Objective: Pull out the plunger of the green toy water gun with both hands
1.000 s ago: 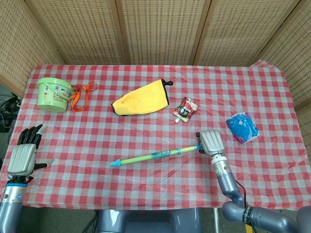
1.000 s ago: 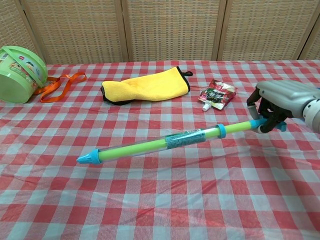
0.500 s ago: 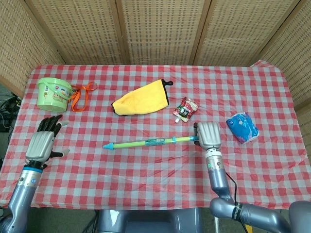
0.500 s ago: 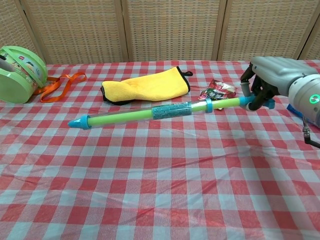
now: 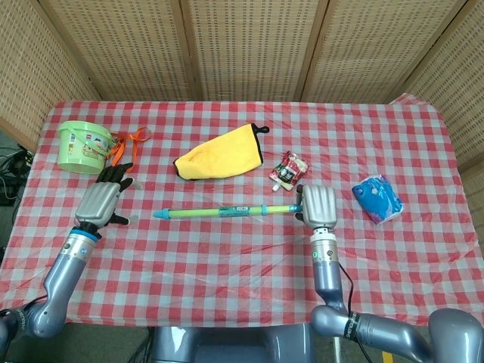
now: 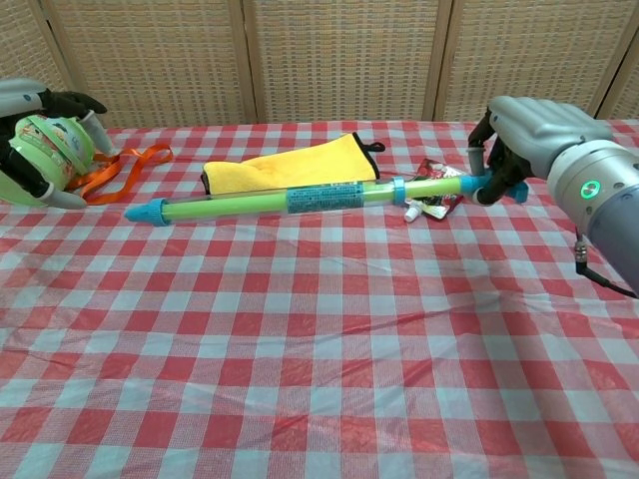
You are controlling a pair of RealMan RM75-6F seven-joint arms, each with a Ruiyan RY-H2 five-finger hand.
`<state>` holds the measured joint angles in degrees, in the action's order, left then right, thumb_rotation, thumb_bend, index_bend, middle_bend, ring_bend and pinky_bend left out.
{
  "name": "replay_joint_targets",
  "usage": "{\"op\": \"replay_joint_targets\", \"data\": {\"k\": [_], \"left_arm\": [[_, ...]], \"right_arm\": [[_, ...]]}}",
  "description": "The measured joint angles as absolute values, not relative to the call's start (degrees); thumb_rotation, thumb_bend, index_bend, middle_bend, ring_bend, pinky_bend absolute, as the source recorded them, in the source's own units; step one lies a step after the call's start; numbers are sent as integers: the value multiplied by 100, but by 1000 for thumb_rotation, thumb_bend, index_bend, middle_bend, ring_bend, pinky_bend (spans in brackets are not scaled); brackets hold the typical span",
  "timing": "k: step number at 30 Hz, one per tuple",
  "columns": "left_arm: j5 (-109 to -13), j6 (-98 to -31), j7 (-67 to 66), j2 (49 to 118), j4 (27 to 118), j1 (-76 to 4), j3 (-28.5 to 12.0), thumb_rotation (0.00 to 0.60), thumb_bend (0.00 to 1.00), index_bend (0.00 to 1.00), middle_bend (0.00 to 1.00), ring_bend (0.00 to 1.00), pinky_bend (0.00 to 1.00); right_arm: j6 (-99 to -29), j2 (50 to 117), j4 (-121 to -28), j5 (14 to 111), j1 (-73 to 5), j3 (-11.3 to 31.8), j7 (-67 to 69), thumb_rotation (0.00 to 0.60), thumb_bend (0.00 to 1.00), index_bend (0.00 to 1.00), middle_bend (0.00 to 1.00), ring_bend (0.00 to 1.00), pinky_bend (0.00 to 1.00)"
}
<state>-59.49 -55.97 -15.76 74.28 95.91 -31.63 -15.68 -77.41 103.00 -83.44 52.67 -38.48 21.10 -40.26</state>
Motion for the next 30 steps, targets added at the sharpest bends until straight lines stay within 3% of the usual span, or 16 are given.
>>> {"op": "replay_joint_targets", "data": {"k": [20,30], "left_arm": [[-5693,-5374,-1060,7896,9183,-3600,-1529,600,157,384,0,0,0],[-5795,-5458,-838,8174,8977,-3713,-1512,600,222,388,0,0,0]], "right_arm": [[-7868,10415,-8208,5230,-3818,2148,-3915,600,508,770,1000,1000,975],[-7921,10296,-8385,5243,-3700,2137,-3805,600,510,770,1000,1000,975]]}}
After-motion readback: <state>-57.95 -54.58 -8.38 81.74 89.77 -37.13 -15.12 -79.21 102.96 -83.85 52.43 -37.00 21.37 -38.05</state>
